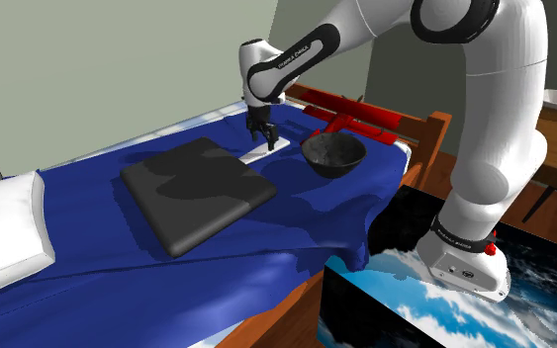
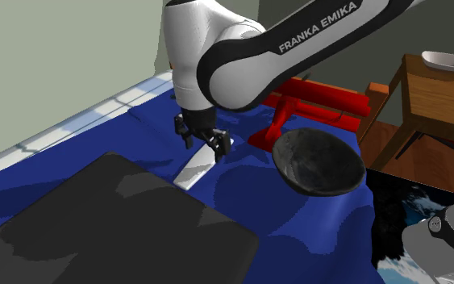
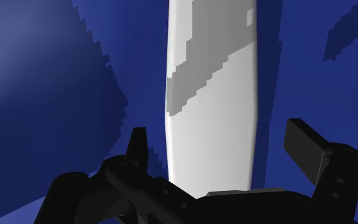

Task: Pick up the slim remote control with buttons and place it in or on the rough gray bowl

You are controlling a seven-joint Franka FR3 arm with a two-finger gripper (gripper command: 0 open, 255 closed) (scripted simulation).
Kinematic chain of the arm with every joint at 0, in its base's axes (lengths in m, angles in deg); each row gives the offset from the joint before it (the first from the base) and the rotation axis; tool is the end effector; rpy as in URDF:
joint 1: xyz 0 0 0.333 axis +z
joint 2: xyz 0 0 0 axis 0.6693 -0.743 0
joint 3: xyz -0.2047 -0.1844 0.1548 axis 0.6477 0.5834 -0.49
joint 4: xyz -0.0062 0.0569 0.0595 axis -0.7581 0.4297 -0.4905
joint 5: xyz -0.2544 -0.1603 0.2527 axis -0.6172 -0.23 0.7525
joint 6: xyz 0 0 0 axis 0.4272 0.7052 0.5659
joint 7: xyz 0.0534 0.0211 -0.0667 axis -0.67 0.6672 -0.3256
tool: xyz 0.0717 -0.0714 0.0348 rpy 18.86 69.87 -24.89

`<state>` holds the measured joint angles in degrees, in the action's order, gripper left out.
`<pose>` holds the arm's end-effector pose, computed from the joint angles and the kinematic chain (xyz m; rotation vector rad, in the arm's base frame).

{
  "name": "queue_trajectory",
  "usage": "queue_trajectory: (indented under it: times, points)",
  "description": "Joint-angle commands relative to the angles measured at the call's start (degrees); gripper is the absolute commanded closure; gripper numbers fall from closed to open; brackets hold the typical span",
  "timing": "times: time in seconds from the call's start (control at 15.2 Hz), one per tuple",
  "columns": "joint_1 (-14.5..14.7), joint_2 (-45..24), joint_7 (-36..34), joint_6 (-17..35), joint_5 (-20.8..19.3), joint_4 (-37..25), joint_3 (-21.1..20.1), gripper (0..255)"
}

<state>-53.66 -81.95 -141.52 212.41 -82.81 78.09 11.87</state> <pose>0.6320 0.0938 0.3519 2.0893 -2.3450 0.0169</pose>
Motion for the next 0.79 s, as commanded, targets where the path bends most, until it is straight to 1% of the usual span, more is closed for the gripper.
queue_trajectory:
  times: [0.0, 0.2, 0.73]
  points:
    - [0.21, -0.88, -0.51, 1.27, -0.45, 0.43, 0.21, 0]
    - [0.38, -1.89, -0.85, 2.85, -0.99, 1.08, 0.47, 0]
    - [0.38, -1.89, -0.85, 2.85, -0.99, 1.08, 0.47, 0]
